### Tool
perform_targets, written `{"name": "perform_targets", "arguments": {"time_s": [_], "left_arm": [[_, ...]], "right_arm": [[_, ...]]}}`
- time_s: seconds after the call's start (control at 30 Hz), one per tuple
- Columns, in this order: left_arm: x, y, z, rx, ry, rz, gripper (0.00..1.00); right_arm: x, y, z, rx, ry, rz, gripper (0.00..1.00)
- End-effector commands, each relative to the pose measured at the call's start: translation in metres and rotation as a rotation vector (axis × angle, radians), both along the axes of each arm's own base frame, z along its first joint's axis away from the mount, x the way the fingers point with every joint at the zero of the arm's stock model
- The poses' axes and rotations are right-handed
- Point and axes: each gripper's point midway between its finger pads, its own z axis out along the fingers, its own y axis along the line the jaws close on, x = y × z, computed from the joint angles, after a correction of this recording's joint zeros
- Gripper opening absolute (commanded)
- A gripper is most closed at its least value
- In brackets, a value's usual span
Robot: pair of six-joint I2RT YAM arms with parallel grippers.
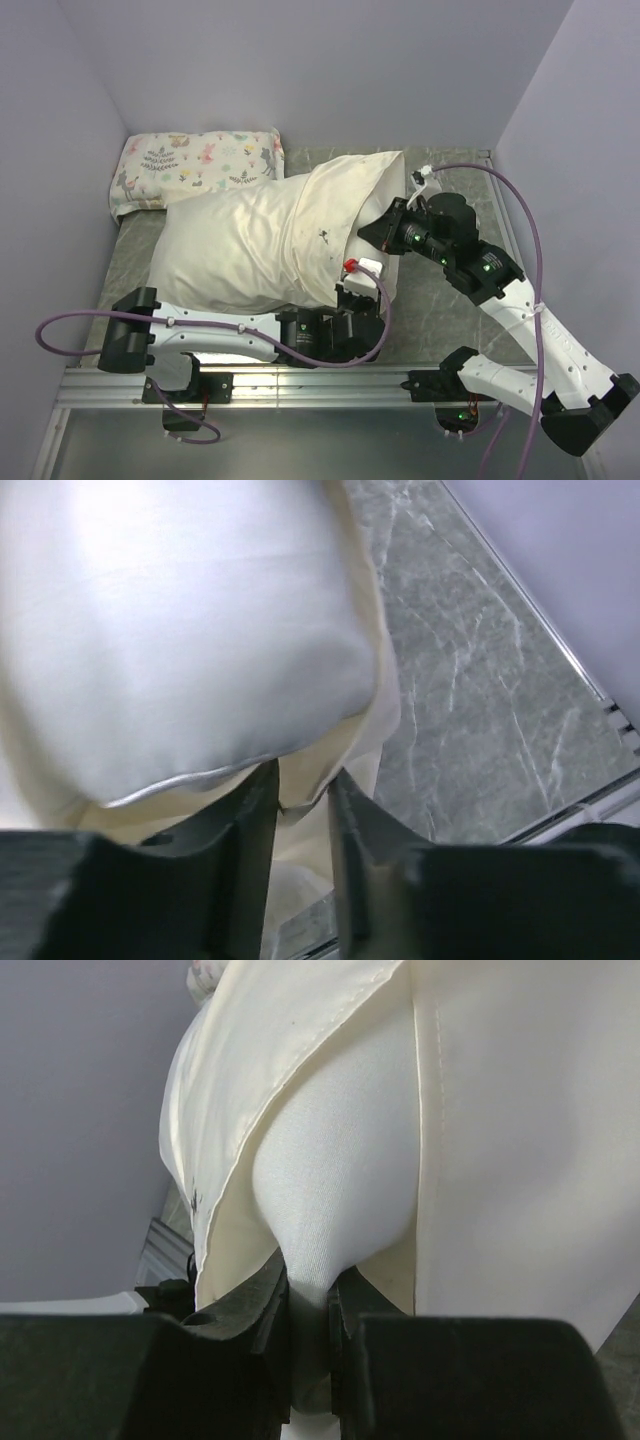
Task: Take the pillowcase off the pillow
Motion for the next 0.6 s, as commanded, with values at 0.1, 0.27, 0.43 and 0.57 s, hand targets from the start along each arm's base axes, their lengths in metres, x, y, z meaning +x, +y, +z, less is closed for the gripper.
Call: {"name": "perform_targets", "arguments": {"time_s": [0.1, 0.27, 0.43, 0.57], "left_arm": [[-0.012, -0.039, -0.012, -0.043, 0.007, -0.114, 0.13], [-0.019, -0.044, -0.060, -0.023, 0.089, -0.108, 0.08], [0.000, -0.003, -0.097, -0.016, 0.163, 0.040, 0.11], [0.010, 0.035, -0.100, -0.099, 0.210, 0.126, 0.20]], "right_arm": [[0.010, 0.008, 0.068, 0.095, -0.182, -0.007, 0.00], [0.011, 0.011, 0.076, 0.096, -0.189, 0.000, 0.00], [0.008, 0.002, 0.080, 0.081, -0.201, -0.023, 0.00], [0.003, -0.003, 0.061, 0.073, -0.182, -0.029, 0.00]]}}
